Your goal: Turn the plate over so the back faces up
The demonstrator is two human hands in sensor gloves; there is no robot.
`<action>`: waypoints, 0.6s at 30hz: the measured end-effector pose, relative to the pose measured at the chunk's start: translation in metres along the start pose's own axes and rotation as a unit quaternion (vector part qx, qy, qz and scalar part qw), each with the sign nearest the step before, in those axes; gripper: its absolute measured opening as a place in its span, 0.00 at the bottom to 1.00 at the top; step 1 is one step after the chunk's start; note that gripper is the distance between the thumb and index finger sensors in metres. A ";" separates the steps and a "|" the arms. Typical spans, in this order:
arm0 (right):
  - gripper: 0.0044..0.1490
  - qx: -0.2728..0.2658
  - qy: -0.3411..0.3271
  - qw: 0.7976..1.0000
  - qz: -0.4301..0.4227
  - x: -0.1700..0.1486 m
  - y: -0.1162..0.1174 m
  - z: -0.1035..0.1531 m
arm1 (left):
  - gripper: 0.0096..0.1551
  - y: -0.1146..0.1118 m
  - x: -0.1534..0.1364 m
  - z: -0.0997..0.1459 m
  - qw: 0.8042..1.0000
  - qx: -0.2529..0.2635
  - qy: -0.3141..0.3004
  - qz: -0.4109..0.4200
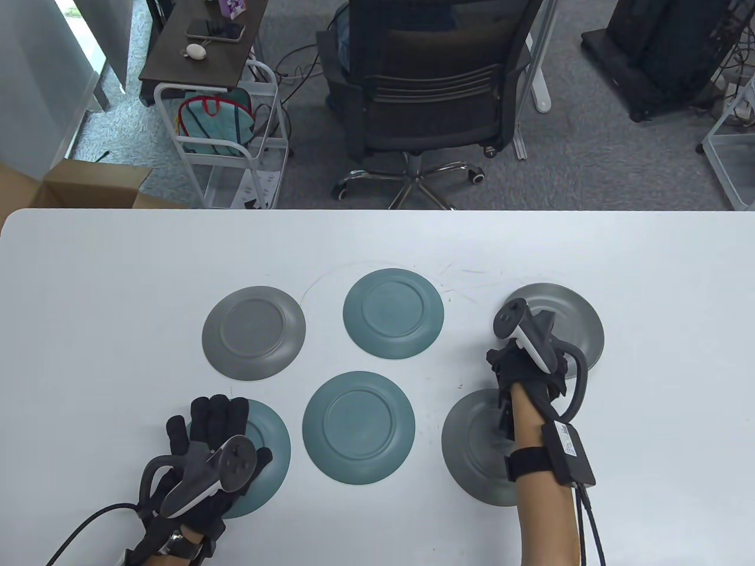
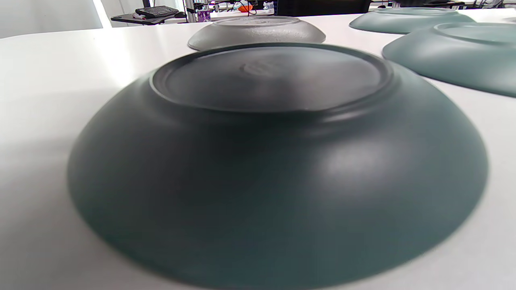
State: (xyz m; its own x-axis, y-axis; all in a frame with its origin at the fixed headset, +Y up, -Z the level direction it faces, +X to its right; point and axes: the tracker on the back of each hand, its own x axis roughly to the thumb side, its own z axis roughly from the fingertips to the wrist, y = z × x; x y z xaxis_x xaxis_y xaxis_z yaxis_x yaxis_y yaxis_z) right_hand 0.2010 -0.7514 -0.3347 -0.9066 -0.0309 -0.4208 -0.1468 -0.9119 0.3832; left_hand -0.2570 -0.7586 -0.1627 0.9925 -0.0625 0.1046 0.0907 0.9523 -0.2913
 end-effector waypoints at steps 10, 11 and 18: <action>0.53 0.016 0.012 1.000 0.021 0.013 0.010 -0.018 | 0.54 0.001 -0.002 -0.001 1.000 -0.002 0.006 0.001; 0.53 0.012 0.011 0.999 0.028 0.014 0.011 -0.019 | 0.54 0.001 -0.003 -0.001 1.000 -0.002 0.006 0.000; 0.49 -0.003 0.017 0.998 0.068 0.022 0.011 -0.021 | 0.54 0.001 -0.003 -0.001 1.000 -0.001 0.006 0.000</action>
State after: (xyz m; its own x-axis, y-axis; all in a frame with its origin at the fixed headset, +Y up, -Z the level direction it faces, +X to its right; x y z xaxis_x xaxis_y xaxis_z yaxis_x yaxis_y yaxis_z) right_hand 0.1880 -0.7708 -0.3574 -0.9044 -0.1676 -0.3924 -0.0214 -0.9007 0.4340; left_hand -0.2600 -0.7578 -0.1642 0.9934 -0.0670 0.0927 0.0915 0.9516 -0.2934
